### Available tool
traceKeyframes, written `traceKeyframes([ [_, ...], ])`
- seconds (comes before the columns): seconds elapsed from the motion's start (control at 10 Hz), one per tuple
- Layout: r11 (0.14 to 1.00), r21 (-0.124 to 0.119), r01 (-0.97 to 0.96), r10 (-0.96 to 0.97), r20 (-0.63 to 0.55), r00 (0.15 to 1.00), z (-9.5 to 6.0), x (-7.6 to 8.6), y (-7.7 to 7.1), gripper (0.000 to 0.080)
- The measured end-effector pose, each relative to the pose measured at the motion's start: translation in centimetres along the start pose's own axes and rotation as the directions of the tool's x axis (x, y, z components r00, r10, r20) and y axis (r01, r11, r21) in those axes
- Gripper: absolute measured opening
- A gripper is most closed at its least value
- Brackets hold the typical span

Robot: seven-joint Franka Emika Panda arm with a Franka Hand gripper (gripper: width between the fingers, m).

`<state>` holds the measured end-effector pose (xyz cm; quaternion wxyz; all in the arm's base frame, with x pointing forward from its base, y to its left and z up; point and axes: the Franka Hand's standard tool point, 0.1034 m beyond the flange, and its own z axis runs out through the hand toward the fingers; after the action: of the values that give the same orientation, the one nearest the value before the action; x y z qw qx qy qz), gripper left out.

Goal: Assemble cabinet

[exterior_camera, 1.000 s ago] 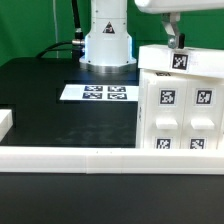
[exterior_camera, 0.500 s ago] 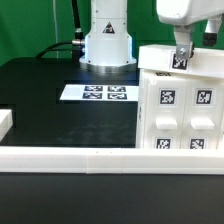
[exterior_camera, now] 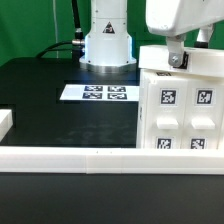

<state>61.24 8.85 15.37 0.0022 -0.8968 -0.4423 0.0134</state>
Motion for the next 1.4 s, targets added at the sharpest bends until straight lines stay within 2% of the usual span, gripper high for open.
traceKeyframes([
  [0.1, 0.999, 0.0, -0.053, 0.053, 0.0, 0.999, 0.0, 0.01, -0.01, 0.056],
  [0.3, 0.96, 0.001, -0.28, 0.28, 0.0, 0.96, 0.0, 0.02, -0.02, 0.056],
  [0.6, 0.797, 0.012, -0.604, 0.604, -0.017, 0.797, 0.06, 0.05, 0.2, 0.056],
  [0.7, 0.79, 0.012, -0.613, 0.614, -0.019, 0.789, 0.04, 0.08, 0.23, 0.056],
  [0.8, 0.69, 0.025, -0.723, 0.724, -0.021, 0.69, 0.0, 0.23, 0.22, 0.056],
  [1.0, 0.529, 0.032, -0.848, 0.849, -0.029, 0.528, -0.08, 0.5, 0.3, 0.056],
  [1.4, 0.253, 0.049, -0.966, 0.968, -0.016, 0.252, -0.14, 0.69, 0.21, 0.0561],
])
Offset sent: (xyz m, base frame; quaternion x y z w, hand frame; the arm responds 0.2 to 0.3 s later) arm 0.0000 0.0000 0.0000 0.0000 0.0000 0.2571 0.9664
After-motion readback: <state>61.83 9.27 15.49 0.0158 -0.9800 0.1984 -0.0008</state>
